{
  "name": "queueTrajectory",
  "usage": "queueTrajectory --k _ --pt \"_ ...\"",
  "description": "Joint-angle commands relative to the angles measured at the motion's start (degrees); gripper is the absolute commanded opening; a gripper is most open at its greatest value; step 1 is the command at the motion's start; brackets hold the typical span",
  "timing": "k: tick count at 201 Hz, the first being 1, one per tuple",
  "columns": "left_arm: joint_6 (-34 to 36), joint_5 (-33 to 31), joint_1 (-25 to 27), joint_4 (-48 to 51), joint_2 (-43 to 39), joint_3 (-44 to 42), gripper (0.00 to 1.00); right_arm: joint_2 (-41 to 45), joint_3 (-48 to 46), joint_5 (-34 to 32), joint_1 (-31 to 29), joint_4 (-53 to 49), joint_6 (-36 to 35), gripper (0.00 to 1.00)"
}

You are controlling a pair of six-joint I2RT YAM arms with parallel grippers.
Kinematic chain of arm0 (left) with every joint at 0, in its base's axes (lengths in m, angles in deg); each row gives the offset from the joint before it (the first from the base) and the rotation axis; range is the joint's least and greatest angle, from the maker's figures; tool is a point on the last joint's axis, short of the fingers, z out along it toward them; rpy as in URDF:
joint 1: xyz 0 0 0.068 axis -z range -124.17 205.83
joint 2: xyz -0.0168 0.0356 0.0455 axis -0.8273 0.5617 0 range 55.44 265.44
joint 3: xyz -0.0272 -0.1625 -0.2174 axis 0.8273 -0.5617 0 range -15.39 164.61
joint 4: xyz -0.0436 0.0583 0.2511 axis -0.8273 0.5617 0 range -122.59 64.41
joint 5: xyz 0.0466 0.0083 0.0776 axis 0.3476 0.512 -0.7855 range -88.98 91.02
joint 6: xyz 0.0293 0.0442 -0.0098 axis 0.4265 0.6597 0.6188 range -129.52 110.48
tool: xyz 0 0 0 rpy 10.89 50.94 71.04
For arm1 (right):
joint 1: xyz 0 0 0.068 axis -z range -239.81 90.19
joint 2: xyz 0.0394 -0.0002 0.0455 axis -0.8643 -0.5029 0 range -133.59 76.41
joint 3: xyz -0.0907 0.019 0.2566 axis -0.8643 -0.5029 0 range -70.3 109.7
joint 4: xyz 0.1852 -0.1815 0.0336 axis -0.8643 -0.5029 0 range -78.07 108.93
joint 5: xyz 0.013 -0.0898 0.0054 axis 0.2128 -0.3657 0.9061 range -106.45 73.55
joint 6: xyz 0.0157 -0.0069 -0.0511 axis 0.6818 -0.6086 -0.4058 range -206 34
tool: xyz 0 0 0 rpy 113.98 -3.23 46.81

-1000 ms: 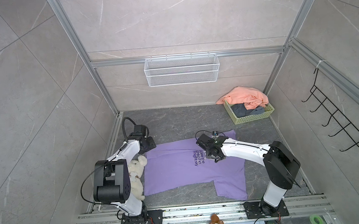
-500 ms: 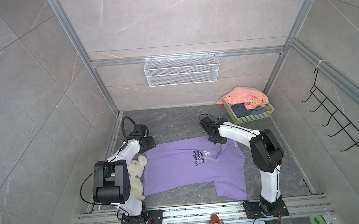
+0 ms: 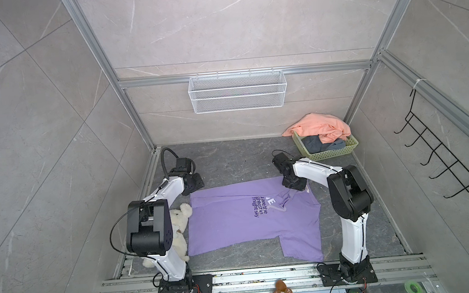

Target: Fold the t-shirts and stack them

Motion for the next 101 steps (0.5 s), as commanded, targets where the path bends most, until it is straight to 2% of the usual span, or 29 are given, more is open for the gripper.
queueTrajectory --k 1,23,43,64,76,101 --pt "-0.03 0.41 0.06 -0.57 0.53 2.44 0.59 -1.55 1.66 -0.56 0.19 0.11 1.45 0.4" --pt "-0.16 0.41 0.05 -0.51 0.83 2.35 0.59 -0.79 0.9 -0.45 0.62 1.58 1.46 0.42" --pt "-0.19 0.67 0.06 -0.4 1.29 2.59 0.59 -0.17 -0.08 0.47 1.36 4.43 0.98 0.48" --pt "-0.16 0.74 0.01 -0.27 1.72 3.05 0.58 -0.63 -0.43 2.38 2.37 6.64 1.18 0.45" --pt "-0.12 0.77 0.06 -0.22 1.84 3.26 0.59 -1.24 -0.15 2.9 2.67 6.97 1.35 0.39" --pt "-0.09 0.68 0.08 0.06 1.47 2.98 0.59 -1.59 0.21 3.42 2.74 6.8 1.33 0.12"
